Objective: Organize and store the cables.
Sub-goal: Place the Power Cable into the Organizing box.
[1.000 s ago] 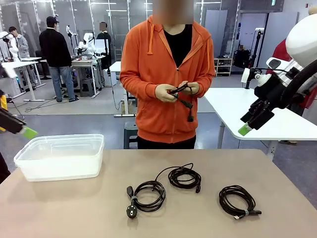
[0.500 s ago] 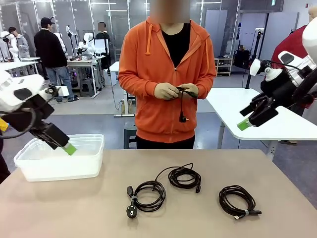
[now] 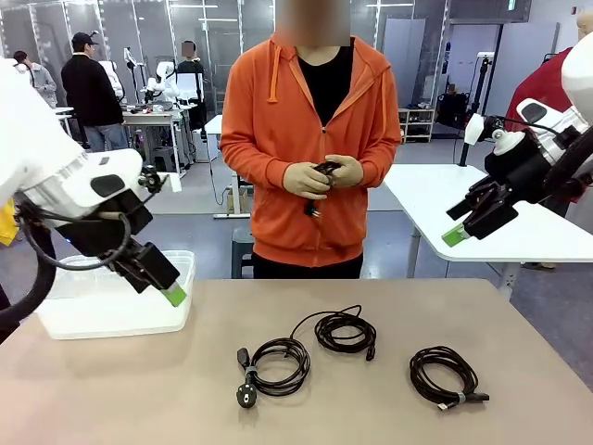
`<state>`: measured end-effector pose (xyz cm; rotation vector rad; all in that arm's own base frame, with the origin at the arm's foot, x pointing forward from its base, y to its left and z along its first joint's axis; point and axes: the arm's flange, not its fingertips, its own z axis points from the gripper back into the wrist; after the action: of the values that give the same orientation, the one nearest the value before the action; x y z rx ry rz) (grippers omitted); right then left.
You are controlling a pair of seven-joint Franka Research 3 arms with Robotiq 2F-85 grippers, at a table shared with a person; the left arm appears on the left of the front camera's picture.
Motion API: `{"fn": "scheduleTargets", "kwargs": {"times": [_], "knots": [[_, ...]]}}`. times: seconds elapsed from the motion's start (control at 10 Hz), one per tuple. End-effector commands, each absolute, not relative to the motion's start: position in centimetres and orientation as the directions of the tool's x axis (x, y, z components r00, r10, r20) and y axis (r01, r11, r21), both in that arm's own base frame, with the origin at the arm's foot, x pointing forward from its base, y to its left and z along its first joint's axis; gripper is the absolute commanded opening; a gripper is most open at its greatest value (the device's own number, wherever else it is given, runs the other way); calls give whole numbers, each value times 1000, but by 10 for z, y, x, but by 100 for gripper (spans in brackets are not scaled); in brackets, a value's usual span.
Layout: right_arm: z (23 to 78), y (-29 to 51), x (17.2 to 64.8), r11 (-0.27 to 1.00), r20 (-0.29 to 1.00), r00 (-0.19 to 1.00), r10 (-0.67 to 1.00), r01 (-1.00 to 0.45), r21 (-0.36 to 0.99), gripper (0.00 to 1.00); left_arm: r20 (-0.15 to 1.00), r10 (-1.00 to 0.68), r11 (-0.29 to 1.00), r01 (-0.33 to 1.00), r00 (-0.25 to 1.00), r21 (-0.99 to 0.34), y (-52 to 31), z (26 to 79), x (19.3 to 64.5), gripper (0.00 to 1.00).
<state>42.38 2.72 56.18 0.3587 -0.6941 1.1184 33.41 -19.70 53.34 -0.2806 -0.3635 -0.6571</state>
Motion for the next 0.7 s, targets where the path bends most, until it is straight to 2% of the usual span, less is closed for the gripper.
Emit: {"fn": "scheduleTargets", "kwargs": {"times": [0.0, 0.6], "knots": [[562, 27, 423, 411, 670, 258, 696, -909, -76, 100, 434, -510, 778, 613, 742, -134, -210, 515, 340, 100], [562, 27, 423, 411, 670, 258, 696, -909, -76, 100, 455, -574, 713, 689, 681, -132, -246, 479, 354, 100]]}}
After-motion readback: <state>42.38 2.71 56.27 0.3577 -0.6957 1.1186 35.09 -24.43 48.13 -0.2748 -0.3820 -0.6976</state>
